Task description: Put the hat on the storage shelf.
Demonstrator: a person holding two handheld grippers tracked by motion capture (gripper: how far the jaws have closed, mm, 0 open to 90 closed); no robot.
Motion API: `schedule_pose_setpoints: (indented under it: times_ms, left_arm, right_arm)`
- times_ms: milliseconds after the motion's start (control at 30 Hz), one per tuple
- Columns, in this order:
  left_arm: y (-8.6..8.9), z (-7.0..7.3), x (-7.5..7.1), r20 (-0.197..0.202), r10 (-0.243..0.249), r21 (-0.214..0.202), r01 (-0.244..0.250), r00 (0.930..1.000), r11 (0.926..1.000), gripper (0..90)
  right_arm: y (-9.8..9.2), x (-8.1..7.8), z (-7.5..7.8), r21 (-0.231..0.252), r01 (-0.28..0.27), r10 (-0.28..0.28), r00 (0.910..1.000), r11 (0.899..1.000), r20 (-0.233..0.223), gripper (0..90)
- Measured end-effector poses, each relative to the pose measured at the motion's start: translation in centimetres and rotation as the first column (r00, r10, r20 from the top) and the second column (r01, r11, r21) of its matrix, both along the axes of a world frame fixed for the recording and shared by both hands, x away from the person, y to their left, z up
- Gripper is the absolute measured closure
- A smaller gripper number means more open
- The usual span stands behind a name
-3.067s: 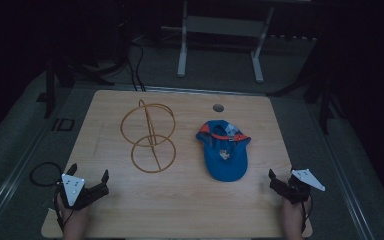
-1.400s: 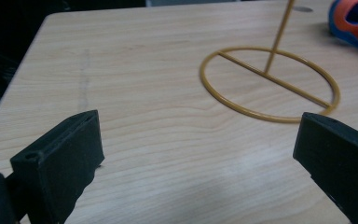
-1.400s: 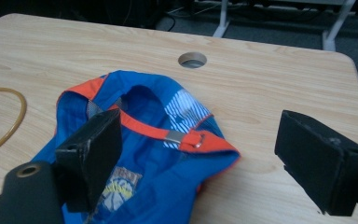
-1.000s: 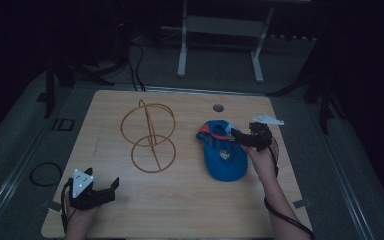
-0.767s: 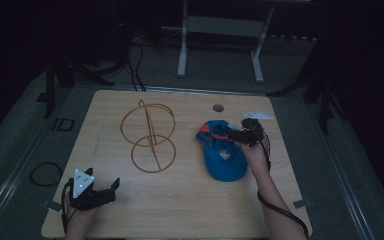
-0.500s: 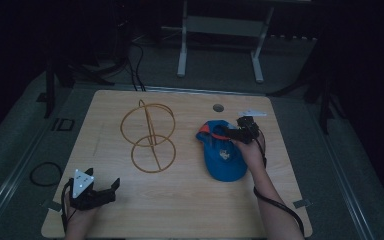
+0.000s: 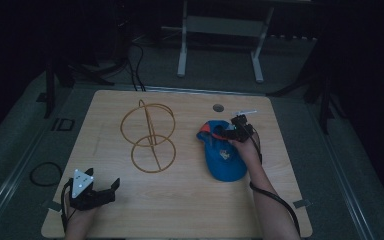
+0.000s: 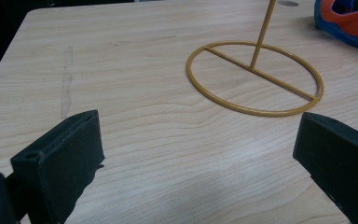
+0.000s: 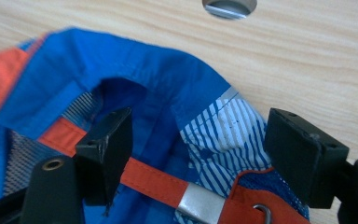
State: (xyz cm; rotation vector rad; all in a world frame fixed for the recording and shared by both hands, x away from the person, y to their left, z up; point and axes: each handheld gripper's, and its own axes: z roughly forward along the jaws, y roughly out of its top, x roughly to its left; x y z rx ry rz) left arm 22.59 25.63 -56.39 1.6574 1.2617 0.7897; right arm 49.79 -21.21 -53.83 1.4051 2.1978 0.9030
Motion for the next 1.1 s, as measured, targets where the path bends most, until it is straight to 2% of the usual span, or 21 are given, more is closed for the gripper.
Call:
schedule_pose_setpoints:
  times_ms: [100,267,333,500,600,733,767,800,833,900,933,1100]
  left_arm:
    - [0.1,0.0,0.0,-0.001,0.004,-0.006,-0.004,1.0,1.0,1.9]
    - [0.0,0.0,0.0,-0.001,0.001,-0.004,-0.001,1.0,1.0,1.9]
    - [0.0,-0.1,0.0,-0.002,0.003,-0.004,-0.003,1.0,1.0,1.9]
    - [0.0,-0.1,0.1,-0.006,0.0,-0.002,0.0,1.0,1.0,1.9]
    - [0.0,-0.1,0.1,-0.007,-0.004,-0.001,0.004,1.0,1.0,1.9]
    - [0.0,-0.1,0.0,-0.006,-0.002,0.002,0.002,1.0,1.0,1.9]
    - [0.0,-0.1,0.0,-0.008,-0.004,-0.001,0.004,1.0,1.0,1.9]
    - [0.0,-0.1,0.0,-0.007,-0.003,0.001,0.003,1.0,1.0,2.0]
    - [0.0,-0.1,0.0,-0.007,-0.003,0.001,0.003,1.0,1.0,2.0]
    - [-0.1,-0.1,0.1,-0.012,-0.005,0.004,0.005,0.9999,1.0,2.0]
    - [-0.1,-0.1,0.1,-0.012,-0.005,0.004,0.005,0.9999,1.0,2.0]
    - [0.0,-0.1,0.1,-0.017,-0.002,-0.005,0.002,0.9998,1.0,2.0]
  right_arm:
    - [-0.2,0.2,-0.4,0.0,0.01,-0.01,0.9998,1.0,-0.015,23.8]
    - [-0.2,0.4,-1.2,-0.037,0.021,-0.022,0.9991,0.999,-0.036,23.8]
    - [-0.2,0.4,-1.6,-0.054,0.022,-0.024,0.9991,0.998,-0.035,23.8]
    - [-0.2,0.3,-1.8,-0.063,0.027,-0.029,0.9992,0.998,-0.026,25.5]
    - [0.0,0.1,-1.6,-0.069,0.003,-0.004,0.9997,0.998,-0.024,35.9]
    - [0.4,-0.3,-1.5,-0.067,-0.041,0.04,0.9991,0.997,-0.013,55.8]
    - [0.4,-0.3,-1.5,-0.067,-0.041,0.04,0.9991,0.997,-0.013,55.8]
    - [0.7,-0.5,-1.4,-0.071,-0.064,0.063,0.998,0.995,-0.006,66.2]
    - [0.7,-0.5,-1.4,-0.071,-0.064,0.063,0.998,0.995,-0.006,66.2]
    - [1.0,-0.7,-1.4,-0.084,-0.076,0.076,0.9971,0.994,-0.003,72.2]
    - [1.0,-0.7,-1.4,-0.083,-0.081,0.082,0.9967,0.993,-0.001,79.2]
    - [1.5,-1.2,-1.1,-0.12,-0.058,0.062,0.9978,0.991,0.023,83.8]
